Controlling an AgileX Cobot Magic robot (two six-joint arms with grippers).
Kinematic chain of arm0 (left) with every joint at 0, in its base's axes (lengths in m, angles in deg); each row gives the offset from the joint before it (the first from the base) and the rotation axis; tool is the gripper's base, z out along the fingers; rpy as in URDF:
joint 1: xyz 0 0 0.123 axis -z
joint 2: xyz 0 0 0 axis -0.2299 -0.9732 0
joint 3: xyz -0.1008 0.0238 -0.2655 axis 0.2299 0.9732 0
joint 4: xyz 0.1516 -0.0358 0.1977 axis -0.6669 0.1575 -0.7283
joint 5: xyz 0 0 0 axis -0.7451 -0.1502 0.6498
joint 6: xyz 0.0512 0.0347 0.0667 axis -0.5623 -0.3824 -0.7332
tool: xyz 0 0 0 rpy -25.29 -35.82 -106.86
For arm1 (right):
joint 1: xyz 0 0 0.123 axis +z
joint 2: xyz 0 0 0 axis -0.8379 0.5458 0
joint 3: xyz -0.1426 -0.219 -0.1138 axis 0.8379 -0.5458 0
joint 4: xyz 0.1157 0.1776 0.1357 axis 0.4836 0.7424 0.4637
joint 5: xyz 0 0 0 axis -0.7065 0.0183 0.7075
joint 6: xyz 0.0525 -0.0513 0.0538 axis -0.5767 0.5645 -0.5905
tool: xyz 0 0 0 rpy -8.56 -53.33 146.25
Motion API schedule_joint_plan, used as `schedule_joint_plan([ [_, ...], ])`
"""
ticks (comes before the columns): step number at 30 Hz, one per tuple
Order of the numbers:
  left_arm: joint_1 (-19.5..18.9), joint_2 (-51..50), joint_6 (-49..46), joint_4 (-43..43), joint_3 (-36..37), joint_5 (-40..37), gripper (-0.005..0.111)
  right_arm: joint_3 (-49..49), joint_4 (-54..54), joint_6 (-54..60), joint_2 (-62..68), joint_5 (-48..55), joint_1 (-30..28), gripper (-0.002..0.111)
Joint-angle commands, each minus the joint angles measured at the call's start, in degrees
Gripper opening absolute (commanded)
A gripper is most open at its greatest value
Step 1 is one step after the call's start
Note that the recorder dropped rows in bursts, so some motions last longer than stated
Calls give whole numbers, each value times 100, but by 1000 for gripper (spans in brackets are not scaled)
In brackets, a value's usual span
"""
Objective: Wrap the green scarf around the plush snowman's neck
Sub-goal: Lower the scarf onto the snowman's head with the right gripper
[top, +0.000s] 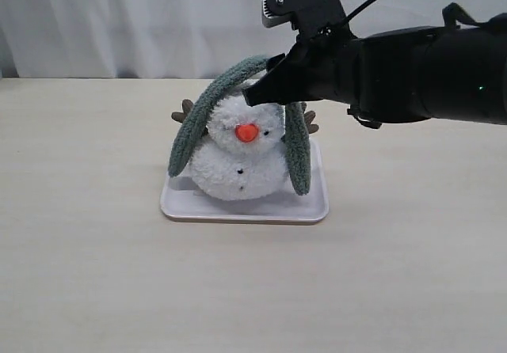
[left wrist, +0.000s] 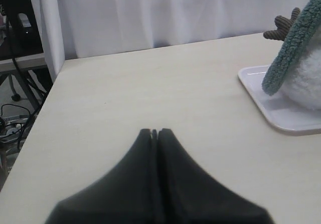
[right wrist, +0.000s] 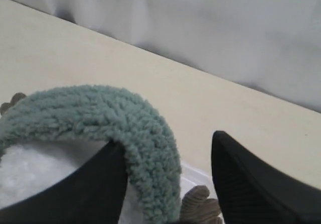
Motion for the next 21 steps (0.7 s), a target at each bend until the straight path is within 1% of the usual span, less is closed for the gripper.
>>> schedule_joint_plan([
  [1, -18, 13, 9, 17, 19, 47, 0, -40, 10, -355, 154, 616, -11, 49],
  [9, -18, 13, 9, 17, 19, 47, 0, 104, 10, -856, 397, 1266, -100, 49],
  [21, -18, 13, 9, 17, 19, 47, 0, 95, 10, -2136, 423, 2941, -772, 49],
])
